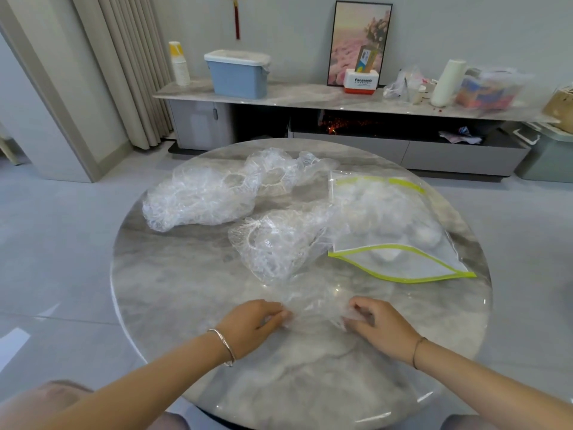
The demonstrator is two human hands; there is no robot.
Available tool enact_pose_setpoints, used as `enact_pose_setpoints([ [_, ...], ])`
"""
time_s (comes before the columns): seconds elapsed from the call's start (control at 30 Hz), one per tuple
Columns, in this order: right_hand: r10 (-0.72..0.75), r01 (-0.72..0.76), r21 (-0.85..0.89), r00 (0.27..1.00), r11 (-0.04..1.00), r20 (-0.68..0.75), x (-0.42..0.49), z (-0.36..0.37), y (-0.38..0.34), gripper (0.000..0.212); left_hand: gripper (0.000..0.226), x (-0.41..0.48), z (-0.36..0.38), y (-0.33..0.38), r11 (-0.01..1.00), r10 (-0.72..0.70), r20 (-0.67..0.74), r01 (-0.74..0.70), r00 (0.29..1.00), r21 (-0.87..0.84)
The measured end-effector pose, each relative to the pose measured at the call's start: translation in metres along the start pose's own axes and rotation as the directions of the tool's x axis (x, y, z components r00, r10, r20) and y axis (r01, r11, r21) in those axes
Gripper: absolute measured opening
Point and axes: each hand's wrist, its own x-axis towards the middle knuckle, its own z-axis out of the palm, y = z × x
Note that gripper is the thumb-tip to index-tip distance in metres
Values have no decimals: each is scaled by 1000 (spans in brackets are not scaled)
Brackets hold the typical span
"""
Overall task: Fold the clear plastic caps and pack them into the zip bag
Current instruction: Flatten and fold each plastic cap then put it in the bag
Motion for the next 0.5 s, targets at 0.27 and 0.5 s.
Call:
enact_pose_setpoints([
  [0.27, 285, -249, 254, 952, 935, -115, 13, 4, 2, 15, 20, 12, 2, 2, 943, -308, -160, 278, 938, -184],
  [0.5, -139, 27, -329, 936, 944, -322, 15, 8, -5, 29, 36, 14, -1, 19, 941, 117, -356, 12, 927, 339],
])
